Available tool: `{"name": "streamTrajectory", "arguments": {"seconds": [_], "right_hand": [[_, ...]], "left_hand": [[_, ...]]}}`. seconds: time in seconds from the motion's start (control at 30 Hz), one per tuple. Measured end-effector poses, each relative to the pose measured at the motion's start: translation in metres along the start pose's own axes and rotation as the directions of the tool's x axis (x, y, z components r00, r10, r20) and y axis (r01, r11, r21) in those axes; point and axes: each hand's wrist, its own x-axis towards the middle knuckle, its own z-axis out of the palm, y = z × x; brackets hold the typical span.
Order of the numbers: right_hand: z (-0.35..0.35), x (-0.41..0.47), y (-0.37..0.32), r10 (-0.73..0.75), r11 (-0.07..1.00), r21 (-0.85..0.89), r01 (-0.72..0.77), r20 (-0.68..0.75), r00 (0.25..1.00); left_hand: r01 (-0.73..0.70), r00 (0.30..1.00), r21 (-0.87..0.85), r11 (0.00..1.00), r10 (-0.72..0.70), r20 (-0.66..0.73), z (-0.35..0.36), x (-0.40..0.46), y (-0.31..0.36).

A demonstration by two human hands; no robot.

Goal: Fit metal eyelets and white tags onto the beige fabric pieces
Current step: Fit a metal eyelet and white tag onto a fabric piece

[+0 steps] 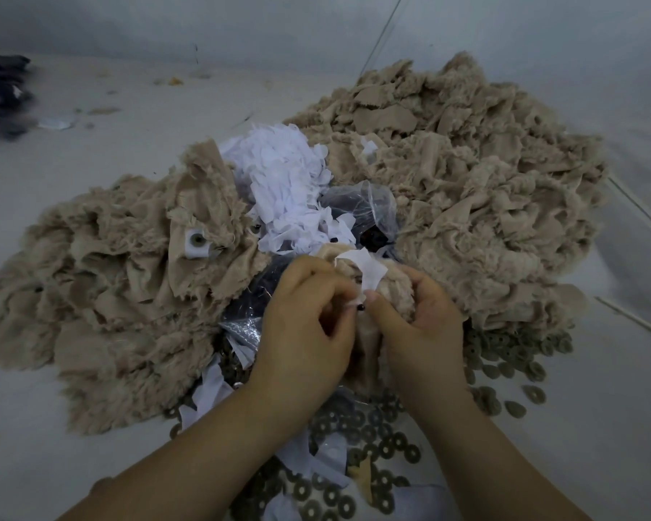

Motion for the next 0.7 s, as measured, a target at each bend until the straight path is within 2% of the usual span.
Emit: {"name": "streamTrajectory", "arguments": {"seconds": [0.03, 0.07, 0.17, 0.2, 0.37, 0.7], "right_hand": [[-0.0012, 0.0006, -0.0002, 0.020, 1.000, 0.012, -0.020, 0.007, 1.000], [-0.0018, 0.0005, -0.0017, 0.027, 1.000, 0.011, -0.028, 0.021, 0.999], [-0.0009, -0.0013, -0.0031, -0.041, 0.997, 0.074, 0.036, 0.070, 0.997], [0.0004, -0.0020, -0.0043, -0.047, 0.994, 0.099, 0.039, 0.076, 0.996], [0.0034, -0.0022, -0.0046, 0.025, 0.992, 0.122, -0.029, 0.034, 0.999], [0.0033, 0.0009, -0.0027, 0.074, 0.988, 0.131, -0.078, 0.037, 0.997]], "left_hand": [[-0.043, 0.999, 0.012, 0.999, 0.043, 0.013, 0.0004, -0.0028, -0.0019], [-0.020, 0.999, 0.003, 1.000, 0.020, 0.031, 0.0002, -0.0058, -0.0027], [0.217, 0.975, -0.093, 0.972, -0.212, 0.063, -0.0005, -0.0110, -0.0011], [0.251, 0.968, -0.110, 0.962, -0.246, 0.059, -0.0003, -0.0106, -0.0015], [0.311, 0.950, -0.260, 0.914, -0.303, 0.075, -0.0030, -0.0051, -0.0023], [0.370, 0.926, -0.366, 0.854, -0.368, 0.077, -0.0020, -0.0047, -0.0080]]}}
